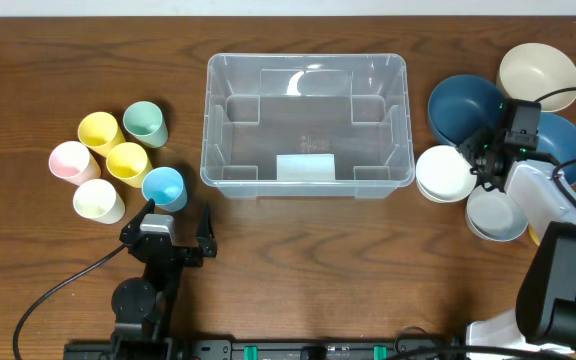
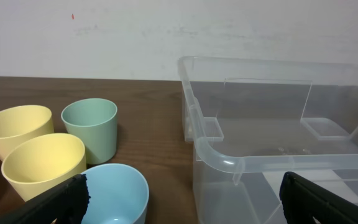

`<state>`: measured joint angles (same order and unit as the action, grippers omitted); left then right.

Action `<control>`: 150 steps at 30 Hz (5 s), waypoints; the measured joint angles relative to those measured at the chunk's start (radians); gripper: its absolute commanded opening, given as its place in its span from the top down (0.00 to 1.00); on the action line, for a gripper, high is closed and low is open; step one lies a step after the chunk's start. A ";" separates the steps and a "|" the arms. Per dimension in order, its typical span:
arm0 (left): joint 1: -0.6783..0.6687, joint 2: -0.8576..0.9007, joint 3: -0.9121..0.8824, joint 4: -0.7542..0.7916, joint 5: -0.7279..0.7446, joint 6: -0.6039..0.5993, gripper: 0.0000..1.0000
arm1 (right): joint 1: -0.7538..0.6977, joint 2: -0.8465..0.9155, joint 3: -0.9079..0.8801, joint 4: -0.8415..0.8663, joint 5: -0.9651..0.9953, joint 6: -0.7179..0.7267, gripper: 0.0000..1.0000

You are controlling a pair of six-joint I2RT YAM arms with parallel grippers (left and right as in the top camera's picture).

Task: Pack container
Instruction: 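Lower the right gripper and grasp the rim of a dark blue bowl, then lift the dark blue bowl and lower it into the clear bin, then release the bowl and move the right gripper to the cream bowl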

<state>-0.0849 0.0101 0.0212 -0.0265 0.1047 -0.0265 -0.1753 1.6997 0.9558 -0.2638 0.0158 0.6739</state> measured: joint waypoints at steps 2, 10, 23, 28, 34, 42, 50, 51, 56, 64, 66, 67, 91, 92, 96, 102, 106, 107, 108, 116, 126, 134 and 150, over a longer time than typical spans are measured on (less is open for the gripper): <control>0.000 0.000 0.000 0.000 0.000 0.000 0.02 | 0.000 0.005 -0.001 0.006 -0.001 0.002 0.71; 0.000 0.000 0.000 0.000 0.000 0.000 0.02 | 0.000 0.026 -0.002 0.045 0.002 0.003 0.83; 0.000 0.000 0.000 0.000 0.000 0.000 0.02 | -0.002 0.028 -0.005 0.151 0.003 -0.009 0.99; 0.000 0.000 0.000 0.000 0.000 0.000 0.02 | -0.021 -0.013 -0.002 0.095 0.003 -0.044 0.99; 0.000 0.000 0.000 0.000 0.000 0.000 0.02 | -0.055 -0.201 0.076 -0.039 0.007 -0.087 0.99; 0.000 0.000 0.000 0.000 0.000 0.000 0.02 | -0.039 -0.488 0.195 -0.101 -0.073 -0.153 0.98; 0.000 0.000 0.000 0.000 0.000 0.000 0.02 | 0.227 -0.548 0.211 -0.190 -0.158 -0.194 0.98; 0.000 0.000 0.000 0.000 0.000 0.000 0.02 | 0.253 -0.539 0.211 -0.210 -0.158 -0.198 0.98; 0.000 0.000 0.000 0.000 0.000 0.000 0.02 | 0.380 -0.455 0.241 -0.382 -0.142 -0.232 0.99; 0.000 0.000 0.000 0.000 0.000 0.000 0.02 | 0.417 -0.222 0.638 -0.836 -0.114 -0.332 0.98; 0.000 0.000 0.000 0.000 0.000 0.000 0.02 | 0.417 -0.158 0.794 -0.951 -0.111 -0.363 0.98; 0.000 0.000 0.000 0.000 0.000 0.000 0.02 | 0.417 -0.127 0.867 -0.992 -0.112 -0.373 0.98; 0.000 0.000 0.000 0.000 0.000 0.000 0.02 | 0.417 0.486 1.285 -1.080 -0.048 -0.430 0.98; 0.000 0.000 0.000 0.000 0.000 0.000 0.02 | 0.417 0.493 1.285 -1.071 -0.047 -0.430 0.99; 0.000 0.000 0.000 0.000 0.000 0.000 0.02 | 0.417 0.506 1.285 -1.022 -0.045 -0.432 0.98; 0.000 0.000 0.000 0.000 0.000 0.000 0.02 | 0.417 0.520 1.276 -0.959 -0.044 -0.433 0.98; 0.000 0.000 0.000 0.000 0.000 0.000 0.02 | 0.417 0.537 1.255 -0.947 -0.045 -0.438 0.99; 0.000 0.000 0.000 0.000 0.000 0.000 0.02 | 0.417 0.545 1.246 -0.943 -0.045 -0.438 0.98; 0.000 0.000 0.000 0.000 0.000 0.000 0.02 | 0.417 0.552 1.235 -0.935 -0.045 -0.438 0.98; 0.000 0.000 0.000 0.000 0.000 0.000 0.02 | 0.420 0.598 1.123 -0.846 -0.042 -0.441 0.96; 0.000 0.000 0.000 0.000 0.000 0.000 0.02 | 0.422 0.598 1.092 -0.792 -0.037 -0.446 0.63; 0.000 0.000 0.000 0.000 0.000 0.000 0.02 | 0.422 0.589 1.129 -0.874 -0.037 -0.447 0.59; 0.000 0.000 0.000 0.000 0.000 0.000 0.02 | 0.216 0.190 1.281 -1.035 0.074 -0.417 0.51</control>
<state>-0.0849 0.0101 0.0212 -0.0261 0.1047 -0.0265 0.0402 1.8900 2.2368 -1.2991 0.0898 0.2569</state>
